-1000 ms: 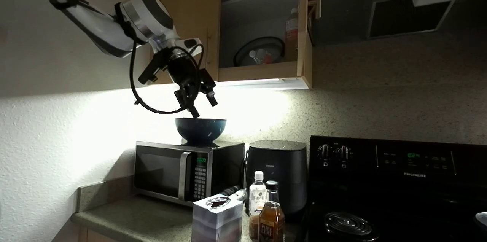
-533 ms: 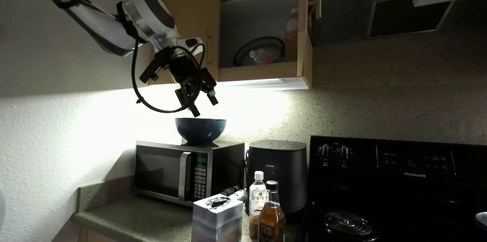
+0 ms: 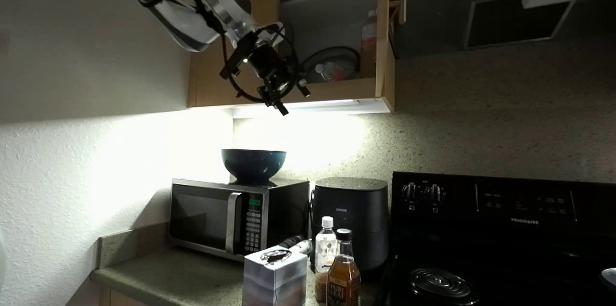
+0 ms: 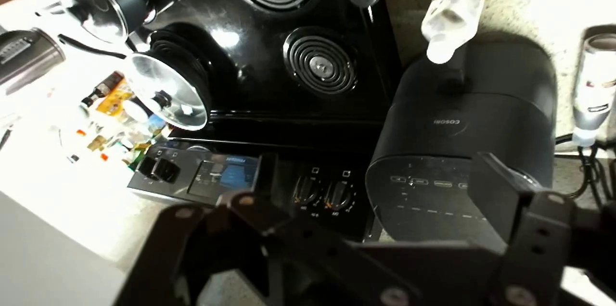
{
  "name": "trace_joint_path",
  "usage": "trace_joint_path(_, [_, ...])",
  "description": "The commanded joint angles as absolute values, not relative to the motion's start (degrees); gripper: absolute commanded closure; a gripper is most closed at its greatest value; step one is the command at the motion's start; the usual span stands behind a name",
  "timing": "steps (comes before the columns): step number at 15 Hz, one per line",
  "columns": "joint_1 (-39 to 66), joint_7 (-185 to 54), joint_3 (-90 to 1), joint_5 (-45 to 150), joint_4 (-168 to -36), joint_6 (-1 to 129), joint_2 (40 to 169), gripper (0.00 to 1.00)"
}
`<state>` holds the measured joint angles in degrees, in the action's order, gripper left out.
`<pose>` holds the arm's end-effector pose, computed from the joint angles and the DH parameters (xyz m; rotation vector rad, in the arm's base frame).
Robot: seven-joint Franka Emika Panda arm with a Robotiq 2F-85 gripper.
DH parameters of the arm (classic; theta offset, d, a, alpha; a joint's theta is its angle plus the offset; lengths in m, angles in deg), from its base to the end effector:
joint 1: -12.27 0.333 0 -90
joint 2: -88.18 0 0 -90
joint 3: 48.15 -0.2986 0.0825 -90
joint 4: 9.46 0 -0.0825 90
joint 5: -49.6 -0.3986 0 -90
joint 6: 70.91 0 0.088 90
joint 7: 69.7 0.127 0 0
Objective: Remove the bottle from the cabinet
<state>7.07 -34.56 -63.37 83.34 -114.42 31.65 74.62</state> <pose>0.5237 0.0478 0.6243 2.5163 -0.4612 0.5477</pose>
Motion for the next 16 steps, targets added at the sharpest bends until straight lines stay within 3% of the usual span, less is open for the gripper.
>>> trace_joint_path(1, [8.8, -34.7, -61.9, 90.1, -100.2, 25.4, 84.5, 0.0])
trace_joint_path(9, [12.3, -34.6, -58.1, 92.3, -96.6, 27.4, 87.0, 0.0])
trace_joint_path(16, [13.6, -19.2, -54.2, 95.9, -86.1, 33.5, 90.7, 0.0])
